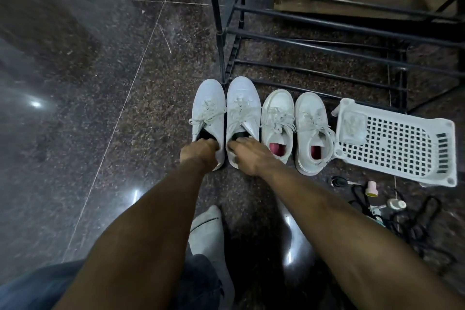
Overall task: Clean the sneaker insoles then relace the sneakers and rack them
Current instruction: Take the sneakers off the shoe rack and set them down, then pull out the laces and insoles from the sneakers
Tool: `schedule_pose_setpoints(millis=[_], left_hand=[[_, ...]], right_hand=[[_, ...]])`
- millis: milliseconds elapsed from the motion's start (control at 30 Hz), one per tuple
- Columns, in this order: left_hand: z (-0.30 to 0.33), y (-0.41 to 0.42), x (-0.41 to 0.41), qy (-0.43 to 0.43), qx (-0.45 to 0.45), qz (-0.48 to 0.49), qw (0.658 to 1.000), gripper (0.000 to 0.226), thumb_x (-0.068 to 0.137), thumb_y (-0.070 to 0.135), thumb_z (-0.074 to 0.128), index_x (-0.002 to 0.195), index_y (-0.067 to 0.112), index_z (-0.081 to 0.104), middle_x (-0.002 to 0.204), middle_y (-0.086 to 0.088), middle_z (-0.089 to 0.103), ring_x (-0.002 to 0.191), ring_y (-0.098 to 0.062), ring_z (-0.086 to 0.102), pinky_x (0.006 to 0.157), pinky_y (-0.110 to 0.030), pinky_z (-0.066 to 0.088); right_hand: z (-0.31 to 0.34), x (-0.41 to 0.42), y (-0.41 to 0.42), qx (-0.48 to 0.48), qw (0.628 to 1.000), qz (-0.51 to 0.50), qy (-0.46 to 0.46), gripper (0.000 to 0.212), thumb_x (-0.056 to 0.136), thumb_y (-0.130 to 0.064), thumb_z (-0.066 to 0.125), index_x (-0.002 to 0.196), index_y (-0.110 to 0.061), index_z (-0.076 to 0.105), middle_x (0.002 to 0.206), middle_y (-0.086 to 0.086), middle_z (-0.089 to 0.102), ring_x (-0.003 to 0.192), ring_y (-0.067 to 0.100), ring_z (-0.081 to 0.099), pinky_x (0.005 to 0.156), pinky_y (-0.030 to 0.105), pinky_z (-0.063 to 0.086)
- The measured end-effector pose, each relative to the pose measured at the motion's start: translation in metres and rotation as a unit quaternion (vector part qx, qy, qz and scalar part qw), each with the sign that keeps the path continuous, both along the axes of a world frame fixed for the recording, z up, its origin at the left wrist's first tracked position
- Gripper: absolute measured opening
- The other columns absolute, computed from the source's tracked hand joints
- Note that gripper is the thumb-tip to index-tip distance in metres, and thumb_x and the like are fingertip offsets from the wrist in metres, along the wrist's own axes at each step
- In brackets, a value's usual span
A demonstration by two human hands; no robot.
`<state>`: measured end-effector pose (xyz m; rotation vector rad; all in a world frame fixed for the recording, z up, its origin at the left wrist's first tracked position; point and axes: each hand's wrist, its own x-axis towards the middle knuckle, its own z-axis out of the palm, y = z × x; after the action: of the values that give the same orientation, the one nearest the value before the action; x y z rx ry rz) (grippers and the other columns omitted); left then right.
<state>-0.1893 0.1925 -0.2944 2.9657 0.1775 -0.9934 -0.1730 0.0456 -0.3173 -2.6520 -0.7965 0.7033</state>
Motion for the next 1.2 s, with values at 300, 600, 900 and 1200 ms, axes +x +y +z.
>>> schedule_pose_setpoints(millis=[300, 600, 900, 1200], left_hand=[[0.035, -0.062, -0.001, -0.171, -0.107, 0.050, 0.978, 0.026, 0.091, 0.027, 0.051, 0.110, 0.017, 0.064, 0.110, -0.014, 0.066, 0.100, -0.036, 0.062, 0.078, -0.039, 0.048], [0.033, -0.126, -0.069, -0.078, -0.218, 0.109, 0.967, 0.024, 0.090, 0.019, 0.047, 0.102, 0.023, 0.066, 0.110, -0.010, 0.065, 0.104, -0.033, 0.062, 0.085, -0.038, 0.049], [-0.004, -0.143, -0.142, -0.012, -0.293, 0.274, 0.916, 0.009, 0.080, 0.023, 0.061, 0.077, 0.029, 0.067, 0.105, -0.009, 0.071, 0.100, -0.029, 0.065, 0.090, -0.040, 0.053], [-0.022, -0.168, -0.169, -0.003, -0.340, 0.261, 0.903, 0.022, 0.081, 0.005, 0.060, 0.092, 0.019, 0.073, 0.105, -0.016, 0.071, 0.100, -0.032, 0.066, 0.089, -0.037, 0.052]], right_hand=[[0.030, -0.023, -0.099, -0.076, 0.950, -0.266, -0.148, 0.034, 0.088, -0.026, 0.053, 0.119, -0.014, 0.056, 0.119, 0.006, 0.054, 0.112, 0.026, 0.048, 0.095, 0.039, 0.037], [0.030, -0.055, -0.125, -0.142, 0.968, -0.207, 0.023, 0.045, 0.086, -0.023, 0.058, 0.130, -0.019, 0.053, 0.131, 0.009, 0.053, 0.125, 0.028, 0.046, 0.103, 0.040, 0.036], [0.032, -0.165, -0.123, -0.089, 0.962, -0.182, 0.181, 0.026, 0.080, -0.025, 0.062, 0.105, -0.020, 0.069, 0.113, 0.012, 0.067, 0.107, 0.031, 0.062, 0.083, 0.032, 0.050], [0.030, -0.218, -0.155, -0.034, 0.892, -0.432, 0.127, 0.029, 0.079, -0.033, 0.054, 0.099, -0.021, 0.072, 0.107, 0.011, 0.070, 0.101, 0.033, 0.065, 0.082, 0.033, 0.050]])
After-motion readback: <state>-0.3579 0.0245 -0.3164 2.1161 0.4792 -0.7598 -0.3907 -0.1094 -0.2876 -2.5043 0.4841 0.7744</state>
